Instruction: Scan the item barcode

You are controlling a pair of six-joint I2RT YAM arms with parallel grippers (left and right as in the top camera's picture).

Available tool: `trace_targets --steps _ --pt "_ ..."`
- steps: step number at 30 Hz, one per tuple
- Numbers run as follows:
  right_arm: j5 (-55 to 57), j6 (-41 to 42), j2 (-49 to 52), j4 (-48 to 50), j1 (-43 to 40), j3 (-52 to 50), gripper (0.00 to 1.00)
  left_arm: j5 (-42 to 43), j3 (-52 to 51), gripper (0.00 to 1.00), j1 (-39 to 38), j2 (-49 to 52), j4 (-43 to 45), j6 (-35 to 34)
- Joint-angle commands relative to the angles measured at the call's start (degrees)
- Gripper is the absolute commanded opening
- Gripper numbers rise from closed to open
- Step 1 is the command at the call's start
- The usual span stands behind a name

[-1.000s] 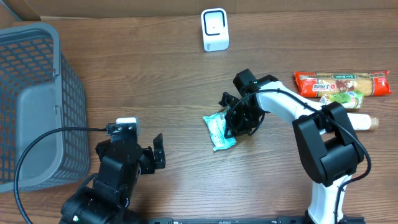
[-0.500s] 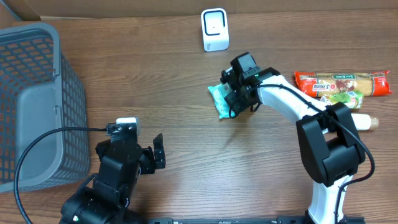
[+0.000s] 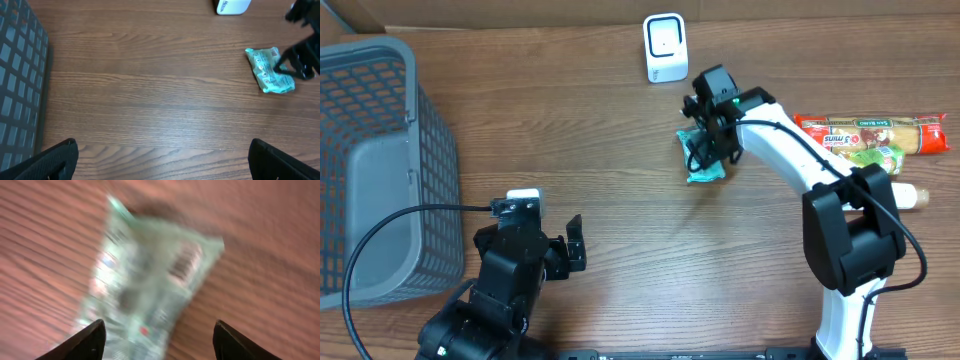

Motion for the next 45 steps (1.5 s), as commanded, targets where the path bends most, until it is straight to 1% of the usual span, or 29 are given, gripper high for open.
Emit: trace_targets --steps 1,4,8,11,14,20,23,25,28,31,33,35,40,45 --pt "-8.68 -0.68 0.15 -0.20 0.33 1.44 0.69 -0.76 -0.31 0.99 -0.37 -0.13 0.22 -0.81" --pt "-13.05 -2.64 0.17 -1.05 0.66 1.44 0.69 -0.76 -0.31 0.99 -0.37 -0.13 0.20 -0.81" --pt "-20.98 -8.50 0.17 -2.80 1.99 1.36 0.68 -0.76 -0.31 1.00 -0.37 -0.11 0.22 -0.81" --pt "-22.47 -11.26 0.17 -2.89 3.34 0.04 0.67 -0.76 -0.31 1.00 -0.37 -0.13 0.20 -0.81" --pt "-22.38 -12.28 0.20 -1.75 4.37 -2.34 0.67 -0.76 -0.31 1.00 -0.37 -0.11 0.22 -0.81" --pt "-17.40 -10.23 0.22 -0.33 3.45 -6.58 0.67 -0.76 -0.31 1.00 -0.37 -0.13 0.22 -0.81" --pt "-12.85 -6.36 0.20 -0.57 1.22 -6.54 0.65 -0.76 -0.31 0.99 -0.37 -0.11 0.22 -0.81" --pt "-11.87 -4.28 0.15 -1.09 -0.55 -6.34 0.65 -0.76 -0.31 1.00 -0.37 -0.11 0.22 -0.81" --pt "-16.39 -2.71 -0.15 -4.00 -3.69 -4.92 0.61 -0.76 -0.31 1.00 -0.37 -0.13 0.22 -0.81" --pt "-21.62 -2.78 -1.38 -6.60 -5.62 -3.61 0.61 -0.76 -0.31 1.00 -0.37 -0.11 0.22 -0.81" --pt "-24.26 -2.84 -2.86 -7.41 -6.78 -3.13 0.62 -0.76 -0.31 0.99 -0.37 -0.11 0.22 -0.81" --pt "-25.44 -2.80 -4.74 -7.23 -8.17 -2.99 0.66 -0.76 -0.31 1.00 -0.37 -0.11 0.22 -0.81" --pt "-24.13 -2.67 -6.60 -2.95 -11.76 -2.99 0.67 -0.76 -0.31 1.00 -0.37 -0.11 0.20 -0.81" --pt "-23.91 -1.20 -3.91 3.21 -13.79 -3.08 0.68 -0.76 -0.31 1.00 -0.37 -0.11 0.22 -0.81"
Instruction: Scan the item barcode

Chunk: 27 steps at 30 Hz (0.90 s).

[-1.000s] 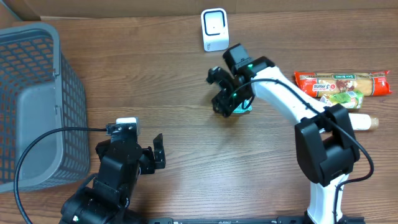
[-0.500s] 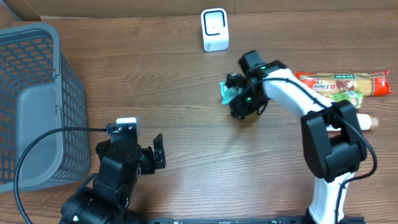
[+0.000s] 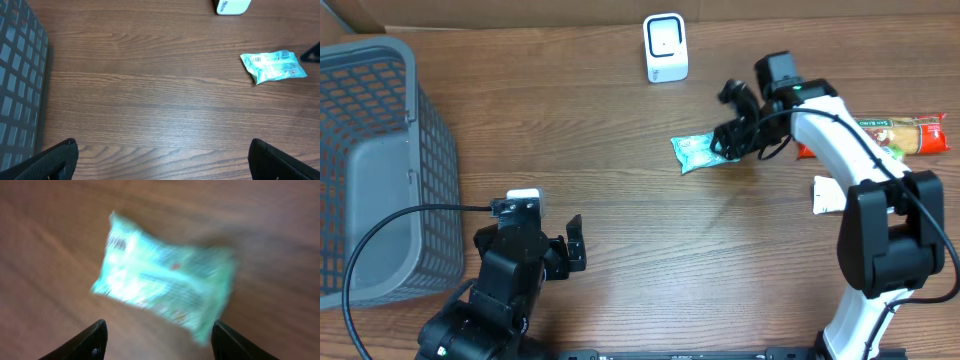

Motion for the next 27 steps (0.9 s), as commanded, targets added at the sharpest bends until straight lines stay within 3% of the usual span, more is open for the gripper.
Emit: trace_targets --steps 1,27 --pt "-1.16 1.36 1.44 2.32 -1.07 1.29 0.68 -0.76 -0.31 1.00 -0.37 -0.11 0.22 -0.81" --pt "-6.86 1.27 6.21 9.62 -1.18 -5.86 0.68 -0.76 -0.31 1.00 -0.37 -0.11 0.22 -0.81"
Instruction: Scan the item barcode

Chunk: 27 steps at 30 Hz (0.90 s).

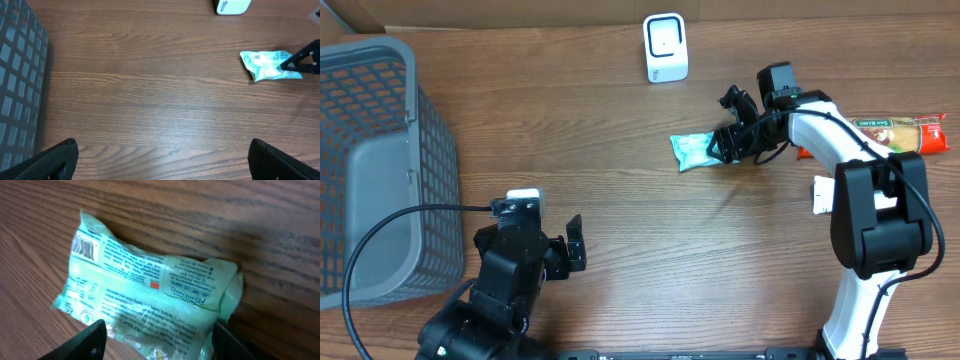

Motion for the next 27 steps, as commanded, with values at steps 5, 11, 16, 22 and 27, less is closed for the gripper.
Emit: trace_targets --steps 5,11,16,22,27 --pt "5.66 0.26 0.09 3.50 0.11 -3.56 0.68 -0.76 -0.31 1.00 -0.37 -0.11 0.20 -0.81" --pt "6.23 0.52 0.09 4.17 0.28 -3.56 0.68 -0.76 -0.31 1.00 -0.37 -0.11 0.20 -0.81" --pt "3.28 0.52 0.13 6.38 1.38 -5.51 0.68 -0.76 -0.31 1.00 -0.37 -0.11 0.22 -0.81" --pt "1.44 3.72 1.01 12.20 3.69 -9.44 0.59 -0.76 -0.31 1.00 -0.37 -0.11 0.22 -0.79" --pt "5.31 10.27 3.85 15.87 4.74 -10.93 0.15 -0.76 -0.31 1.00 -0.37 -0.11 0.22 -0.81"
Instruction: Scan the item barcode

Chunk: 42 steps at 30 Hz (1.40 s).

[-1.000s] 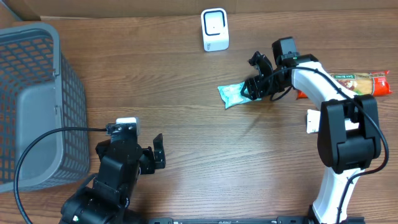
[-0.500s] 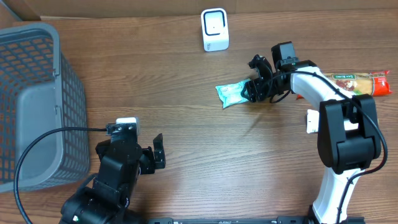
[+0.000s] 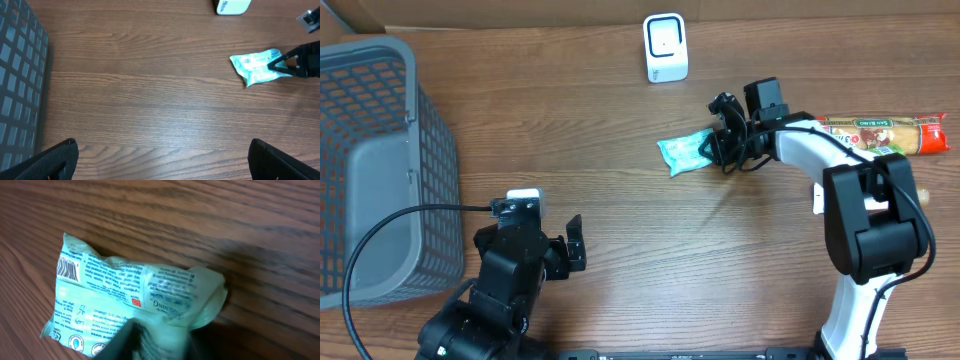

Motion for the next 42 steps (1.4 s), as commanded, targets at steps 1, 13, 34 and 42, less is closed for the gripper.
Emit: trace_targets --steps 1,13,34,42 --pt "4.57 5.31 4.81 -0.39 1.27 -2.73 0.08 -0.76 -0.31 1.00 -0.37 -0.11 0.22 -0.81" --pt "-7.91 4.79 1.95 -14.36 -2.67 5.27 0.04 -0.76 -0.31 1.00 -0.37 -0.11 0.22 -0.81" --pt "-6.03 8.33 -28.13 -16.50 -4.24 10.08 0.04 -0.76 -0.31 1.00 -0.37 -0.11 0.22 -0.81" --pt "-3.08 8.68 -35.10 -16.48 -0.74 10.08 0.04 -0.76 -0.31 1.00 -0.37 -0.11 0.22 -0.81"
